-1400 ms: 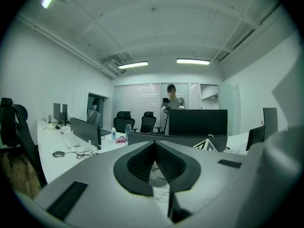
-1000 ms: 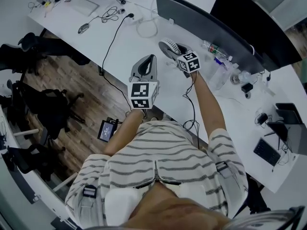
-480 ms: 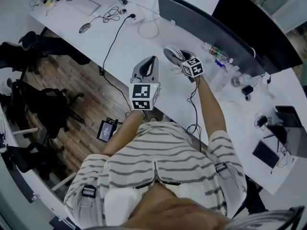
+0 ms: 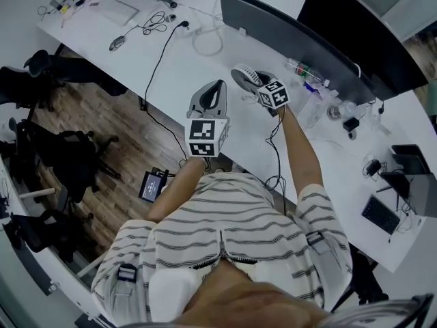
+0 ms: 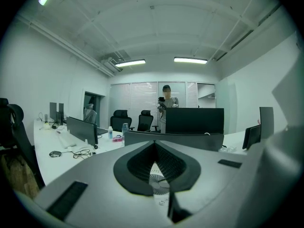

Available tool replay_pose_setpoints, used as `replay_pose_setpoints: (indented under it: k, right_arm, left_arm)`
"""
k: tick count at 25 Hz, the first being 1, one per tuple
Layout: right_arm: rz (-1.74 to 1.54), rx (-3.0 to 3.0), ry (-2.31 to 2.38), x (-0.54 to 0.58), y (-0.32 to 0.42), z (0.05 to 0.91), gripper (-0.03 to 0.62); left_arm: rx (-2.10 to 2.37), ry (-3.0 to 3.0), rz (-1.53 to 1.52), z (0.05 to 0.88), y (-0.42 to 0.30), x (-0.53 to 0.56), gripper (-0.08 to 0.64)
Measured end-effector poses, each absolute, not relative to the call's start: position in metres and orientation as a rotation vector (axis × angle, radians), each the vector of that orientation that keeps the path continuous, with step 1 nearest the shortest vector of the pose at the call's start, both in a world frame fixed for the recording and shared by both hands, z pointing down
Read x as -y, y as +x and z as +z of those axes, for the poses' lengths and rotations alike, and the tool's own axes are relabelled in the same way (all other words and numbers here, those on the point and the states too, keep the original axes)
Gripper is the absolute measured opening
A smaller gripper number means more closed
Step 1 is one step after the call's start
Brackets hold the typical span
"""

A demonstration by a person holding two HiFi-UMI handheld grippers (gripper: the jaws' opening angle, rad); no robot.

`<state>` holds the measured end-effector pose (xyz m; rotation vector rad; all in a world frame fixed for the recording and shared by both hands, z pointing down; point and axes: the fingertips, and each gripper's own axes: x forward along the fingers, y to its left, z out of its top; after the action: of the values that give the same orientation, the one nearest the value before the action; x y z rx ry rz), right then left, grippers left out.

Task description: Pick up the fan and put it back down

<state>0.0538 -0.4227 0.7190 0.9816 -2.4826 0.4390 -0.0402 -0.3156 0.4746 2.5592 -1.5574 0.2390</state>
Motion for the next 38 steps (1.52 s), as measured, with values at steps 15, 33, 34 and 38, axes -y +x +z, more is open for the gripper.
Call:
replay_pose_setpoints:
  k: [15,33,34,38]
  right_arm:
    - [0.459,2.525,1.104,0.411,0.071,0.676,0.225]
    - [0.478,2.510,1.411,0.395,0.058,0.598,0.168]
    - [0.479,2.502,1.432,0.394,0.060,0.594,0.150]
    - [0.501,2.499,1.515,0.383,0.062,0.570,0.087]
  left_arm:
    - [1.521,2.588,0.223,0.474,-0.035,0.309,0.008]
    - [1.491,2.608,0.204,0.468,-0.035,0.303,0.008]
    - [1.491,2.607,0.203,0.469,-0.034,0.303,0.008]
    - [1.484,2.611,0.196,0.468,-0.032,0.302,0.008]
